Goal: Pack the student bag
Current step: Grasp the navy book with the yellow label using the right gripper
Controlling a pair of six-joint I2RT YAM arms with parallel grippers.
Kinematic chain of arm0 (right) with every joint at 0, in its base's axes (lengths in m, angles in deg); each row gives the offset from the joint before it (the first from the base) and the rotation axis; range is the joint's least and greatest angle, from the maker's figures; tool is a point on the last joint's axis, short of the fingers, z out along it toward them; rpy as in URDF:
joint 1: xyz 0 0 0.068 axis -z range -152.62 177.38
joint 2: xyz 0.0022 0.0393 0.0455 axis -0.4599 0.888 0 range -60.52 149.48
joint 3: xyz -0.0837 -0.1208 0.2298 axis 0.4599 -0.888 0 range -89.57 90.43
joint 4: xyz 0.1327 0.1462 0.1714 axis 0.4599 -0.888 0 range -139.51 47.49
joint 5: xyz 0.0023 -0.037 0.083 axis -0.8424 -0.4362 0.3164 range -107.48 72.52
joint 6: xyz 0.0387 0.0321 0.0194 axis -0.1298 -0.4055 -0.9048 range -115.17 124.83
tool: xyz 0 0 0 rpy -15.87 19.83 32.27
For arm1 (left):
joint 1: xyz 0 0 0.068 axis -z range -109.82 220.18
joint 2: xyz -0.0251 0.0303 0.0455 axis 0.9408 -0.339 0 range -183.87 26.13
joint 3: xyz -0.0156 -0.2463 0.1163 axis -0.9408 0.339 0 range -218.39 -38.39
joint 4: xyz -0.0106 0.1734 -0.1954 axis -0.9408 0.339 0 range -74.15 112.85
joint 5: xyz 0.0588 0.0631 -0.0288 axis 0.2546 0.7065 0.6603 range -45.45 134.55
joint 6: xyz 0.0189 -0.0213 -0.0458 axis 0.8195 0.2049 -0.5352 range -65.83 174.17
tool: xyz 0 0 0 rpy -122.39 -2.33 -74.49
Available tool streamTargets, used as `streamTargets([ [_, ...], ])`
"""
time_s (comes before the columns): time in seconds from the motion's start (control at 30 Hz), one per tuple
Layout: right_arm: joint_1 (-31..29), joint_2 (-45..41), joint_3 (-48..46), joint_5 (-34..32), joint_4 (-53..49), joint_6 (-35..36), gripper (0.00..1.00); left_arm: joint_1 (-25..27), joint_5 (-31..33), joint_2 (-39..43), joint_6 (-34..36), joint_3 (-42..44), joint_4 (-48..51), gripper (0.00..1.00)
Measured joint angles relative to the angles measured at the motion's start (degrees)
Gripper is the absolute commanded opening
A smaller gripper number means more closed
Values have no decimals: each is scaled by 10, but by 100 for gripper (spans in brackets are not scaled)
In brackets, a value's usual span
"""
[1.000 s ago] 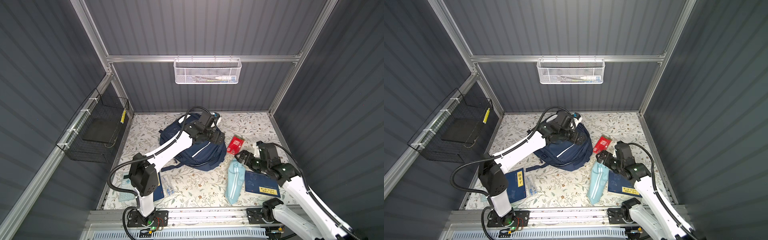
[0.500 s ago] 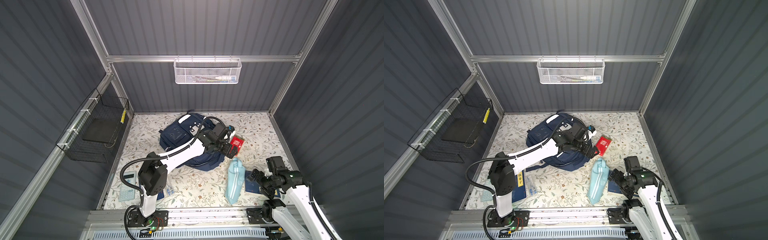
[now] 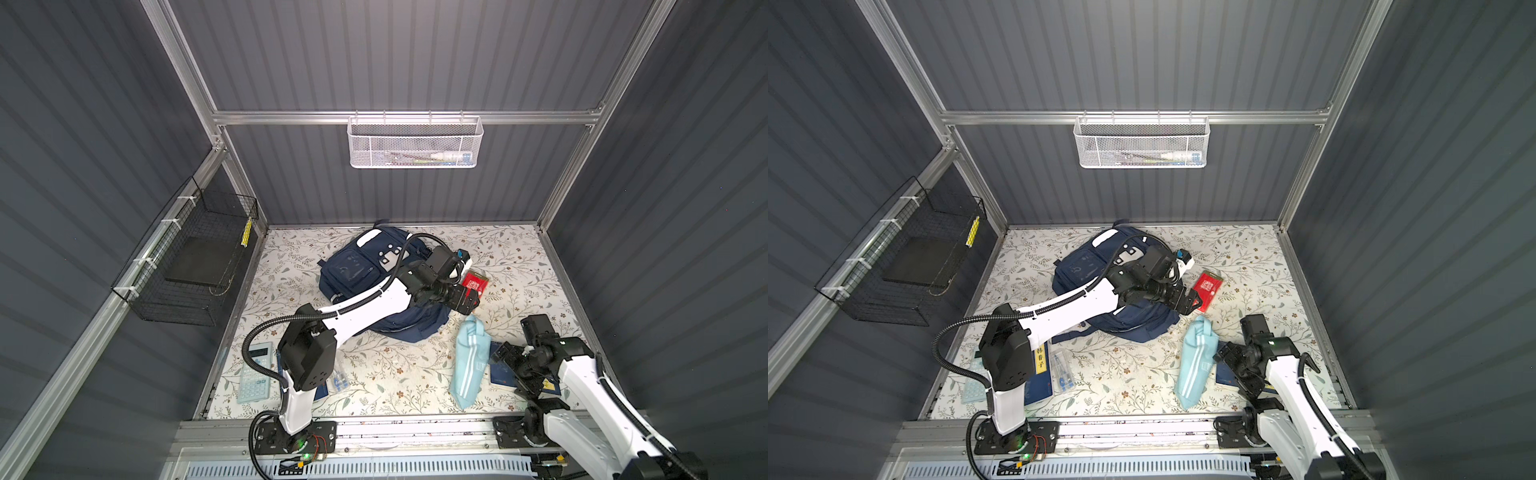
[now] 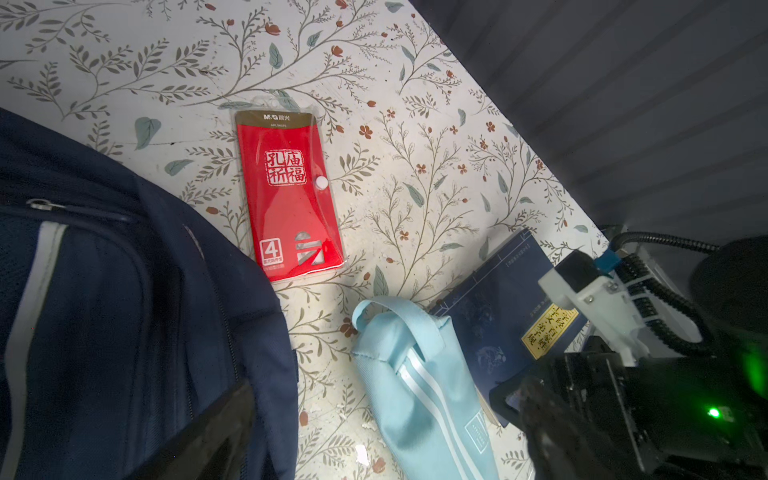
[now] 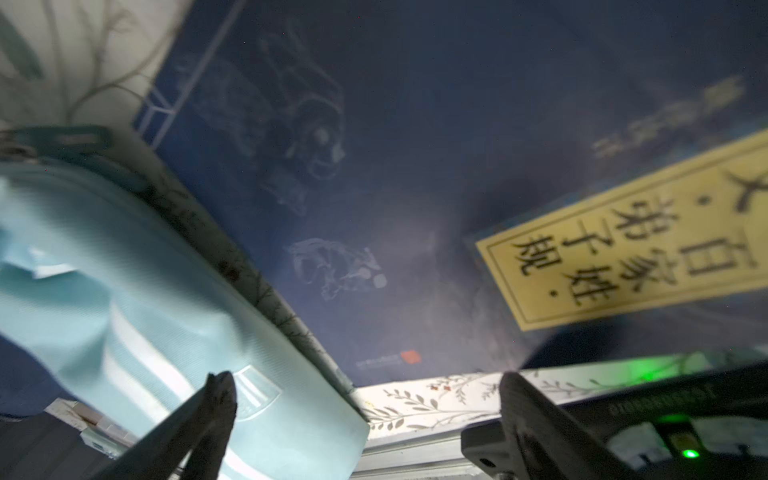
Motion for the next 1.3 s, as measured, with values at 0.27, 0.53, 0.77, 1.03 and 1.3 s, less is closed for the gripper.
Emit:
streamTargets([
  [0.27,60,-12,-23,-51,7,-3,99,0,0,0,-2,18,-17,100],
  [0.53,150,85,55,-89,26,67,99,-4,-8,0,-4,19,-31,100],
  [0.77,178,197,95,-60,113,130,97,-4,-16,0,-10,19,-41,93],
  [1.03,188,310,177,7,210,196,91,-4,-79,-70,-37,-16,-77,70],
  [1.3,236,287,150,35,228,238,90,4,-131,-193,-86,-73,-117,61],
])
